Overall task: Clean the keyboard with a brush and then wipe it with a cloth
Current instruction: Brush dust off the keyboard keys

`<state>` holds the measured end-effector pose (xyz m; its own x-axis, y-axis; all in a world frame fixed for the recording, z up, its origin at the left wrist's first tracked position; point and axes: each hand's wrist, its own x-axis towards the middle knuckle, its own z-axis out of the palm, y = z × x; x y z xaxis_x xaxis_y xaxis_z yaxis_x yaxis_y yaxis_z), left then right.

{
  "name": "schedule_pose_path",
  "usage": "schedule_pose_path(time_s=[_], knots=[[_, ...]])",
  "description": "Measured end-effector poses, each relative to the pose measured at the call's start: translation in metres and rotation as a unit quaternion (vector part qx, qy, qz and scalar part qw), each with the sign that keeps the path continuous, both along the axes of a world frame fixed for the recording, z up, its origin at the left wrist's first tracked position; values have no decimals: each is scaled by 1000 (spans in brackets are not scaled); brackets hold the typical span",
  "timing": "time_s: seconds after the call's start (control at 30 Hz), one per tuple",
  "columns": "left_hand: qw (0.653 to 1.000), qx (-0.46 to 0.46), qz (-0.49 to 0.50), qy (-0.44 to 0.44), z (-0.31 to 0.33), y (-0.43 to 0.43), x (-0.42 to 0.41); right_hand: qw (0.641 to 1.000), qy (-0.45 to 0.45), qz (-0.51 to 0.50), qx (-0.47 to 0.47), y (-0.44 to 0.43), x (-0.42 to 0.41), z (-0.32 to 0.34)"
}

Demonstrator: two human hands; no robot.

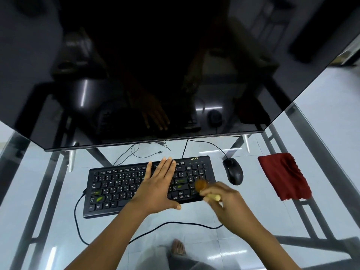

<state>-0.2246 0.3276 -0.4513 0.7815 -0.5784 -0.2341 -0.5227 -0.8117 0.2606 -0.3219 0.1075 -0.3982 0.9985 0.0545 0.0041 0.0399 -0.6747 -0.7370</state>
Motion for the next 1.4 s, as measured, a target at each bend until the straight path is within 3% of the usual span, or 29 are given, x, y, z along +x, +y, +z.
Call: schedule_pose_path(time_s=[0.1, 0.2, 0.27, 0.33, 0.43, 0.57, 0.63, 0.73, 0.8, 0.87, 0.93, 0.97, 1.07, 1.13, 1.23, 1.33, 1.4], knots=[[1000, 9, 20, -3, -1, 8, -1, 997, 5, -7, 73, 16, -2, 2], [999, 17, 36, 7, -2, 16, -2, 995, -59, -85, 13, 26, -5, -6], [999, 18, 42, 10, -3, 17, -2, 999, -7, -44, 9, 36, -12, -7], [999, 17, 44, 8, -2, 18, -2, 994, 70, -1, 88, 47, -18, -4], [999, 21, 41, 8, -2, 18, -2, 962, 129, -106, 215, 45, -10, -2], [999, 15, 39, 17, -3, 18, -2, 950, 32, -272, 149, 10, 11, -8], [999, 6, 40, 12, -3, 18, -2, 950, 40, -262, 165, -3, 21, -1], [999, -2, 43, 15, -2, 14, 0, 961, 136, -185, 154, -6, 30, 4], [999, 0, 34, 20, 0, 7, 1, 967, 70, -230, 88, -11, 36, 0], [999, -1, 25, 20, -1, 2, 3, 957, 45, -262, 118, -17, 39, 3], [1000, 2, 15, 20, -2, 0, 4, 952, 138, -200, 187, -14, 42, 10], [1000, 3, 13, 18, -3, 0, 4, 958, 170, -165, 160, -13, 44, 11], [1000, 4, 15, 12, -5, -1, 3, 972, 69, -223, 35, -16, 54, 6], [1000, 9, 14, 9, -5, -1, 2, 965, 27, -256, 50, -15, 61, 8], [1000, 14, 13, 12, -6, -1, 3, 972, 129, -168, 99, -1, 68, 11], [1000, 9, 14, 16, -6, -1, 5, 966, 46, -254, 21, -3, 79, 6], [1000, 10, 13, 13, -6, -1, 4, 966, 11, -249, 66, -3, 81, 6]])
